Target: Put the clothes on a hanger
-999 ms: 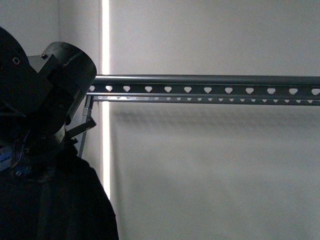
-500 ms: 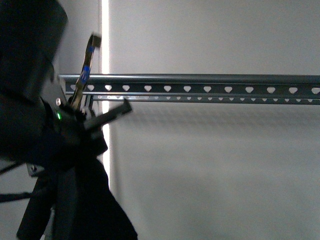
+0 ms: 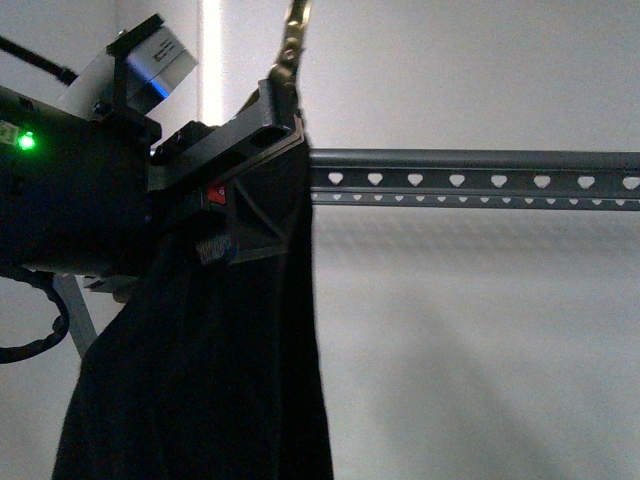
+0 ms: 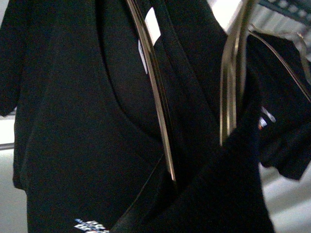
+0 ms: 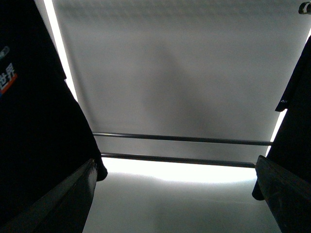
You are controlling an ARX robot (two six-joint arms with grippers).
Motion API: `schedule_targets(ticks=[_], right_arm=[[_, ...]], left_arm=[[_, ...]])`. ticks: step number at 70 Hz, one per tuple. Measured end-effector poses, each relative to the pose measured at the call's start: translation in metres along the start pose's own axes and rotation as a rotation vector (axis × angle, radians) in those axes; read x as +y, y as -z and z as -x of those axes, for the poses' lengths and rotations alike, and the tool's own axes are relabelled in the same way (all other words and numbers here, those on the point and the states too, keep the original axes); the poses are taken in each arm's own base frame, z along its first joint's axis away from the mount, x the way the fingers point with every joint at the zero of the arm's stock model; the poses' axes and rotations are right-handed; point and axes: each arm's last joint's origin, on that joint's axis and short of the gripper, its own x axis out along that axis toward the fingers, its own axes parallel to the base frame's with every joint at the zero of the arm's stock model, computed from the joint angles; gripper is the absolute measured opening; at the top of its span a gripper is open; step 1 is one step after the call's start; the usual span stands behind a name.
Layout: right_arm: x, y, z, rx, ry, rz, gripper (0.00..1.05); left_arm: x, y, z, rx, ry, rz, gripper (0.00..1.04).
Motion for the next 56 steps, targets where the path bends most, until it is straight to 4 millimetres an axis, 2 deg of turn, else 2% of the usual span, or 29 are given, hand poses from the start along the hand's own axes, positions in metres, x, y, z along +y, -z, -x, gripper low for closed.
schedule_targets(ticks=[7, 20, 40, 47, 56], right_arm=[[0.0, 0.0, 0.0, 0.0, 0.0, 0.0, 0.97], [0.0, 0.0, 0.0, 0.0, 0.0, 0.0, 0.97], [0.0, 0.0, 0.0, 0.0, 0.0, 0.0, 0.97], [0.0, 0.0, 0.0, 0.0, 0.0, 0.0, 0.97], [0.0, 0.0, 0.0, 0.0, 0.0, 0.0, 0.97]], left_arm=[[0.005, -0.001, 0.003, 0.021, 0.086, -0.101, 0.14], [0.028, 0.0, 0.002, 0.064, 0.135, -0.287, 0.14], [0.066, 0.003, -0.026, 0.095, 0.158, -0.574, 0.14], [0.069, 0.003, -0.036, 0.06, 0.207, -0.722, 0.14], [0.062, -0.005, -0.051, 0.007, 0.213, -0.887, 0.14]])
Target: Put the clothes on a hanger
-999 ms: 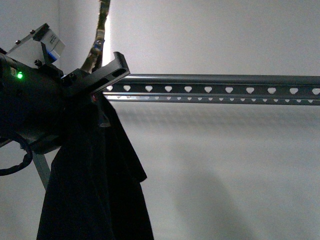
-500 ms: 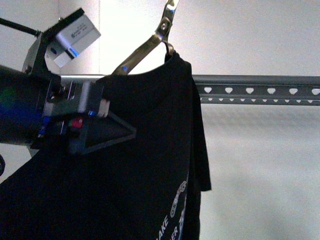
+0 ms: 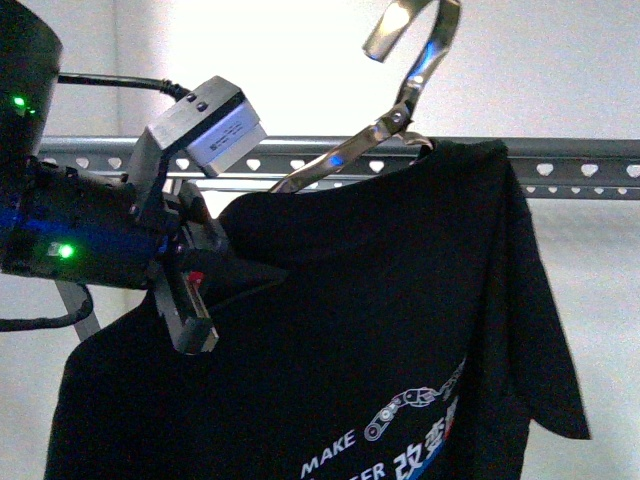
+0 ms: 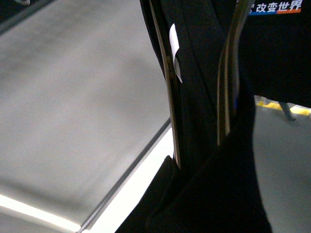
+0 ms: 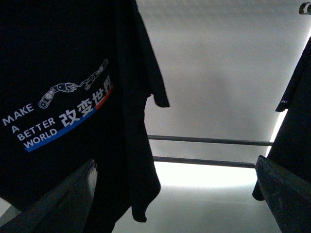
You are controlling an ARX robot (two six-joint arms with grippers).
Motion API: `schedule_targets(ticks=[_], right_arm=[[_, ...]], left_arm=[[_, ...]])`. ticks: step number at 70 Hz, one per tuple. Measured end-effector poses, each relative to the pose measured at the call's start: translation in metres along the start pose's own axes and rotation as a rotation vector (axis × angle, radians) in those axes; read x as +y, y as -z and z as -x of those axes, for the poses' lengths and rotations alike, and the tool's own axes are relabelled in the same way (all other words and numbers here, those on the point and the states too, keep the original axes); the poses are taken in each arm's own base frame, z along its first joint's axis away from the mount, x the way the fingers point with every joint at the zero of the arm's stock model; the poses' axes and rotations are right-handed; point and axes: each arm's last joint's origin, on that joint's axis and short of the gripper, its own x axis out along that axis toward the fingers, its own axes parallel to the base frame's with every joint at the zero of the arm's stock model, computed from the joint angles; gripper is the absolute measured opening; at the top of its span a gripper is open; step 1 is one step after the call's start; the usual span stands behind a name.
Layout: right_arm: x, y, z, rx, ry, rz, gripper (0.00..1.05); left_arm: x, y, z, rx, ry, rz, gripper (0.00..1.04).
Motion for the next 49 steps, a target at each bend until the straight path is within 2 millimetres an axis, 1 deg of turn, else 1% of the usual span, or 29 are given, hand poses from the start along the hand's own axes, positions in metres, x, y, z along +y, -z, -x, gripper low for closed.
schedule_targets(ticks=[9, 23, 32, 49], right_arm=[[0.0, 0.0, 0.0, 0.0, 0.0, 0.0, 0.97], [0.0, 0.0, 0.0, 0.0, 0.0, 0.0, 0.97], [0.0, 0.0, 0.0, 0.0, 0.0, 0.0, 0.97], [0.0, 0.0, 0.0, 0.0, 0.0, 0.0, 0.97]], left_arm=[[-0.002, -0.004, -0.014, -0.023, 0.002, -0.096, 0.14], [-0.008, -0.006, -0.03, -0.056, 0.01, -0.209, 0.14], [-0.007, -0.008, -0.039, -0.074, -0.005, -0.274, 0.13], [-0.001, -0.014, -0.054, -0.077, -0.022, -0.315, 0.13]])
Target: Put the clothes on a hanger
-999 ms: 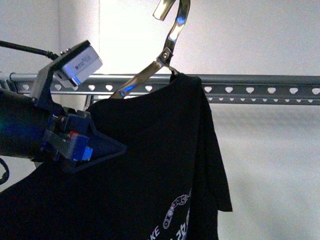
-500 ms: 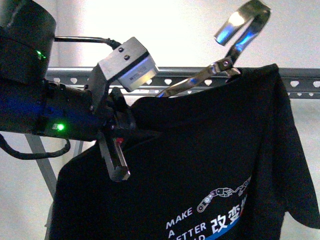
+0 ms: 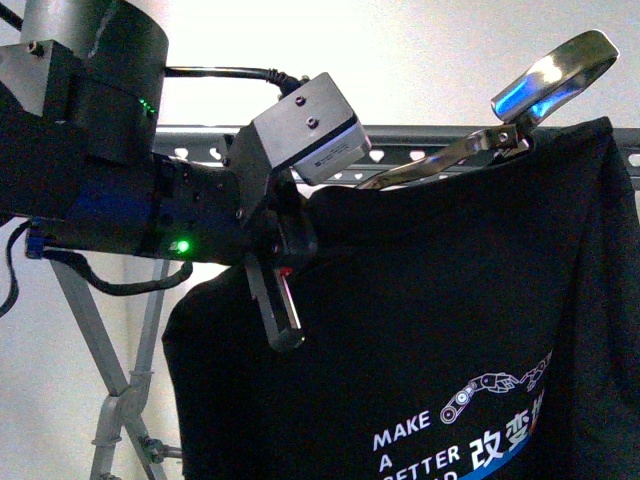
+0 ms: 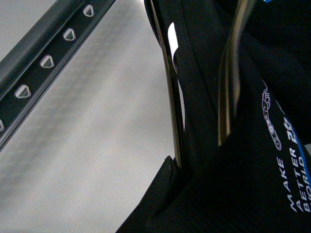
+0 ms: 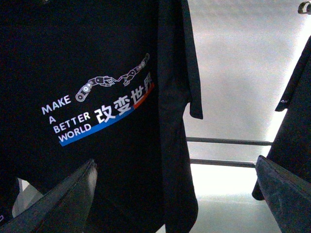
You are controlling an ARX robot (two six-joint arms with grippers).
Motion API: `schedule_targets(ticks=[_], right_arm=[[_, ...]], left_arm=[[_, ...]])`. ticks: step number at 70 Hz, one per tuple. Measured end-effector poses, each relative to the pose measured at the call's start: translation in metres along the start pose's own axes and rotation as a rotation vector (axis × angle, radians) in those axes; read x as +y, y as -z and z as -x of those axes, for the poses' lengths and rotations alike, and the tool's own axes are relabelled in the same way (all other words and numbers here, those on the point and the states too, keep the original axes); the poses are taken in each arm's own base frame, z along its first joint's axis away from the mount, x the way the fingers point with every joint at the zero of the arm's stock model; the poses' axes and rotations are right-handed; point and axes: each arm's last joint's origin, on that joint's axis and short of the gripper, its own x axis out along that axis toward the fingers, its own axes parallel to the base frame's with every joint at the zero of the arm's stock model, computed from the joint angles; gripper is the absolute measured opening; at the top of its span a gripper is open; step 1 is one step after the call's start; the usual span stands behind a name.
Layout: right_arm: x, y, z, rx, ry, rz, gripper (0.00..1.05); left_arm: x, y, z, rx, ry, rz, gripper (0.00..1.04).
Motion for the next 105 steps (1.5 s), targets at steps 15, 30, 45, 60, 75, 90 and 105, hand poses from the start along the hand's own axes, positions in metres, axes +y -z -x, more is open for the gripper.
schedule_targets(ticks=[15, 30, 45, 60, 75, 90, 105], right_arm=[[0.0, 0.0, 0.0, 0.0, 0.0, 0.0, 0.97], [0.0, 0.0, 0.0, 0.0, 0.0, 0.0, 0.97], [0.0, 0.0, 0.0, 0.0, 0.0, 0.0, 0.97], [0.0, 0.0, 0.0, 0.0, 0.0, 0.0, 0.97], [0.0, 0.0, 0.0, 0.0, 0.0, 0.0, 0.97], [0.0, 0.0, 0.0, 0.0, 0.0, 0.0, 0.97], [0.0, 0.0, 0.0, 0.0, 0.0, 0.0, 0.97]], left_arm=[[0.005, 0.006, -0.017, -0.011, 0.015, -0.095, 0.13], [0.01, 0.01, -0.024, -0.025, 0.041, -0.206, 0.13], [0.011, 0.015, -0.02, -0.008, 0.056, -0.243, 0.13], [0.012, 0.018, -0.019, -0.001, 0.057, -0.238, 0.13], [0.013, 0.017, -0.019, -0.019, 0.053, -0.253, 0.13], [0.013, 0.017, -0.018, -0.018, 0.053, -0.253, 0.13], [0.013, 0.017, -0.018, -0.018, 0.053, -0.253, 0.13]])
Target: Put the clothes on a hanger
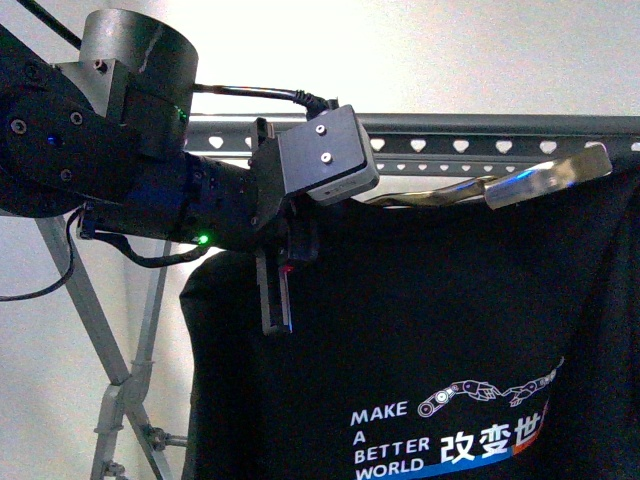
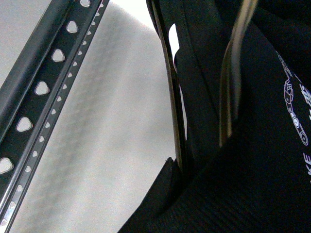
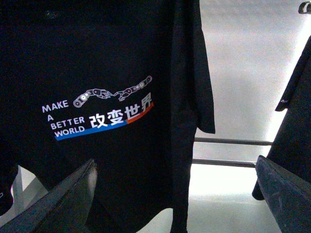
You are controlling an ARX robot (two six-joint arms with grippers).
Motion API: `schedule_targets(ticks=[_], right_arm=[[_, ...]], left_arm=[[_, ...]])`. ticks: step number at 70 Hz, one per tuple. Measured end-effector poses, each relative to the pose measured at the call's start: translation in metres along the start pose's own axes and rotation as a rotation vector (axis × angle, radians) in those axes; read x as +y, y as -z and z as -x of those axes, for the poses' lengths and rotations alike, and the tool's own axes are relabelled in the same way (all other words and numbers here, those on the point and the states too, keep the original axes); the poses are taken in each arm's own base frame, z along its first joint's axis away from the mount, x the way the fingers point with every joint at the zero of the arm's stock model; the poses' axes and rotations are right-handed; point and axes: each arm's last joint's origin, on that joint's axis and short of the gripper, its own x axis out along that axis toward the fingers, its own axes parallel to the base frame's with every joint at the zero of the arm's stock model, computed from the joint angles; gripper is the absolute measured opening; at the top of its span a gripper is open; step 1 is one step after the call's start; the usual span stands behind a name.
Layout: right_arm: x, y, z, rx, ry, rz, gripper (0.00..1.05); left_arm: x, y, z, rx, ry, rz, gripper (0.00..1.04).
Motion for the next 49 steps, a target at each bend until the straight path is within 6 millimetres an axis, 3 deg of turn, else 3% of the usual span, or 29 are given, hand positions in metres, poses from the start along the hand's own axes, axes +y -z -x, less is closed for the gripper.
schedule_targets(ticks=[9, 13, 17, 23, 26, 31, 39, 49], right_arm=[[-0.005, -0.009, -0.004, 0.036, -0.247, -0.161, 0.97], [-0.015, -0.029, -0.007, 0.036, -0.341, -0.255, 0.97], [-0.028, -0.061, -0.011, 0.017, -0.416, -0.348, 0.97], [-0.04, -0.107, -0.022, 0.009, -0.521, -0.413, 0.97], [-0.042, -0.12, -0.029, 0.011, -0.535, -0.414, 0.97], [-0.046, -0.137, -0.047, 0.022, -0.542, -0.353, 0.97], [-0.05, -0.142, -0.07, 0.087, -0.576, -0.166, 0.97], [-0.062, -0.152, -0.105, 0.093, -0.516, 0.243, 0.97]], left_arm=[[0.0, 0.0, 0.0, 0.0, 0.0, 0.0, 0.13], [0.0, 0.0, 0.0, -0.001, 0.0, 0.0, 0.13], [0.0, -0.001, -0.001, -0.003, 0.001, 0.0, 0.13], [0.0, 0.0, 0.0, -0.004, 0.001, 0.0, 0.13], [0.0, 0.001, 0.001, -0.002, 0.0, 0.001, 0.13], [0.0, 0.001, 0.001, -0.001, 0.0, 0.0, 0.13], [0.0, 0.0, 0.001, -0.013, 0.004, -0.031, 0.13], [0.0, 0.0, 0.0, -0.016, 0.005, -0.051, 0.13]])
